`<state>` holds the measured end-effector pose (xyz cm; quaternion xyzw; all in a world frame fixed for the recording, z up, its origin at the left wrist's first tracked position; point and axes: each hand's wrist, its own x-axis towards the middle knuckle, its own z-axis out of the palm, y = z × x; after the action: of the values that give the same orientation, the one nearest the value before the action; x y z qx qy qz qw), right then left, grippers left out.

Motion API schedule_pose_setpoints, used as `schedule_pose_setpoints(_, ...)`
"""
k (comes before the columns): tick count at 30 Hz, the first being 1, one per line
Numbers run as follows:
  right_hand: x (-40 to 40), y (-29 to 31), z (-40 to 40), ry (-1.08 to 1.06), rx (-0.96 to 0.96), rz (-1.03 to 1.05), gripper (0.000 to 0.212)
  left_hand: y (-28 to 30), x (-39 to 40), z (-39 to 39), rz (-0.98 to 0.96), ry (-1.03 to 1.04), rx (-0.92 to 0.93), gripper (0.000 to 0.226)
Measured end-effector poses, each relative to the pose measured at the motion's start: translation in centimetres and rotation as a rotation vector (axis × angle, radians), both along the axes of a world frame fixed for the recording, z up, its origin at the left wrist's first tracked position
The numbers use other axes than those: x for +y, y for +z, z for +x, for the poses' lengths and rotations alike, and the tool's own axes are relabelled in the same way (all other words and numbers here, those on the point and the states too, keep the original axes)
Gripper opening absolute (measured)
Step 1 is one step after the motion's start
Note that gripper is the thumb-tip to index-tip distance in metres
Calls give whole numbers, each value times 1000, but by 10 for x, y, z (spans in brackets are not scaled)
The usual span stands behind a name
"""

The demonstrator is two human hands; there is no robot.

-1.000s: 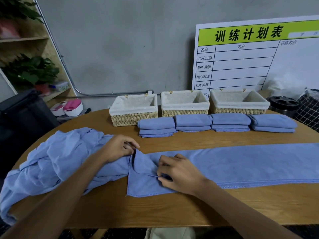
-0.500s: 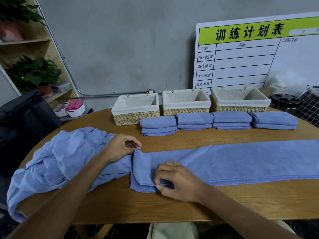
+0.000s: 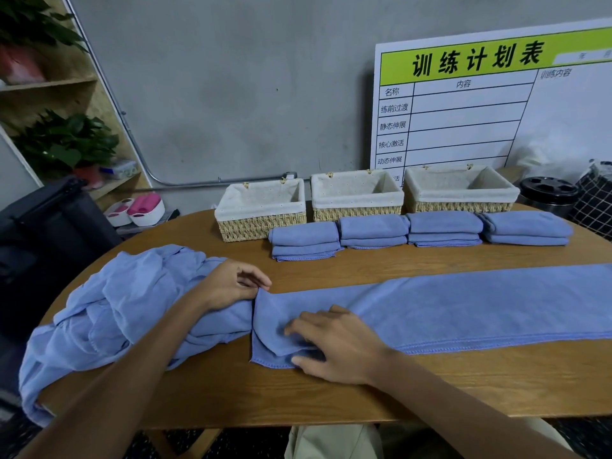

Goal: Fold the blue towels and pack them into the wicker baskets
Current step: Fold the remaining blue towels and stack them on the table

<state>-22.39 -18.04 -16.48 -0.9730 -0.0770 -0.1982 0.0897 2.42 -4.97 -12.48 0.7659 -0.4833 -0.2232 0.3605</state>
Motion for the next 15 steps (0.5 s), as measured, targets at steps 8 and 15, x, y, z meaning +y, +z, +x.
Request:
schedule_pose_setpoints(8,14,0,24,52,-210,-118,15,-4,0,2,-2,15,-20,25)
schedule_pose_setpoints(15,19,-10,18,63,-224,-55,14,-6,-1,5,8,-7,-33,23)
